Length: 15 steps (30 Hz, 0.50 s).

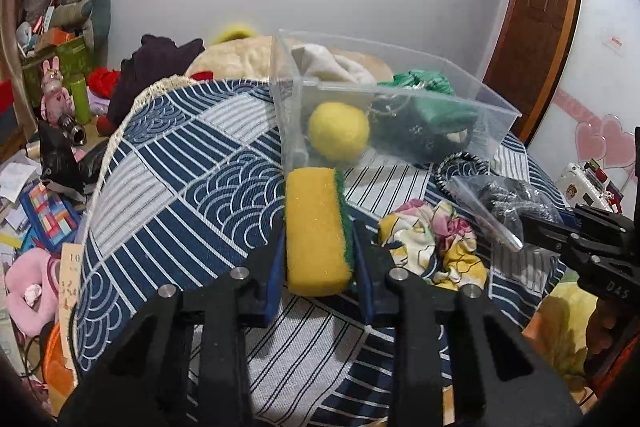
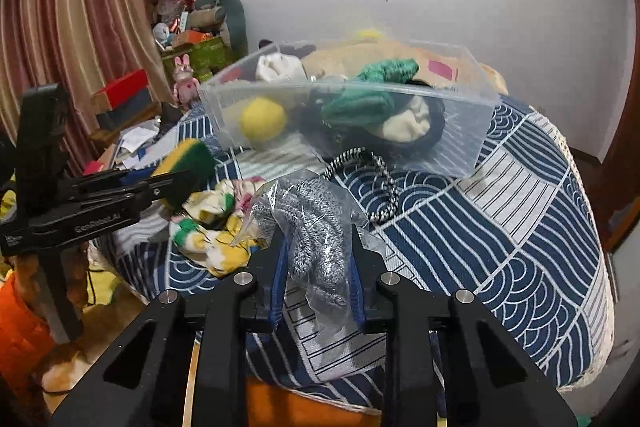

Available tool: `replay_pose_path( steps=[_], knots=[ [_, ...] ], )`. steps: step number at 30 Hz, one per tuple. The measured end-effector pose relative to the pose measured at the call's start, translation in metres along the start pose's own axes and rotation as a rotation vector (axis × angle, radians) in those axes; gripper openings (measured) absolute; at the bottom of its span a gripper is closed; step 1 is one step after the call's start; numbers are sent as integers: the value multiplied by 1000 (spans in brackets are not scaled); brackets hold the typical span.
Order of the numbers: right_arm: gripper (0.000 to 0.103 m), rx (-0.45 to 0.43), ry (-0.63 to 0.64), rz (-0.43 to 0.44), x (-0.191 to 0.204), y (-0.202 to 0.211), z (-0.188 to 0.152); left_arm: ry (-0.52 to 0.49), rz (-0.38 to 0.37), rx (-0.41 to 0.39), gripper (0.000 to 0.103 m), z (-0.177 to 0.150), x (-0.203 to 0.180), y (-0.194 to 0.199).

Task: Organize soft objects
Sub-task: 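Grasp the yellow-green sponge with the left tool while the right tool grasps the bag of grey gloves, then place the sponge into the box with the left tool while the right tool drops the bag in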

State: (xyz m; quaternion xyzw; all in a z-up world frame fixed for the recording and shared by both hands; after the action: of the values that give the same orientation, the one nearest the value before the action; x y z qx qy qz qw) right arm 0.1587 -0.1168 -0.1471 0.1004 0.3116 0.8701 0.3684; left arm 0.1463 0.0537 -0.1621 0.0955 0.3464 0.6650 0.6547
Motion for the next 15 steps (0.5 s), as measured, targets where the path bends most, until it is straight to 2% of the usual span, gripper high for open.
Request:
replay_pose_path(
  steps=[9, 15],
  knots=[
    [24, -121, -13, -30, -8, 31, 34, 7, -40, -105, 30, 32, -11, 34],
    [24, -191, -10, -72, -21, 44, 58, -35, -58, -201, 30, 62, -27, 58]
  ],
)
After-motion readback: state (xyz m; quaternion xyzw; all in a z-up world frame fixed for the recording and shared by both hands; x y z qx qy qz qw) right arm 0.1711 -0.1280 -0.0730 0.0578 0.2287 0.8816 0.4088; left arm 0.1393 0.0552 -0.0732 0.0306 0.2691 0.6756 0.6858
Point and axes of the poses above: each gripper's, at about its wrist camera, not at the fingertips, and y roughly against the way its jaws point, x to its left, z to its top, the point moved 9 cm from there along -y, roughly the way its jaws point, and after that the axes turned 9 degrees about y, right-handed, at the moved point
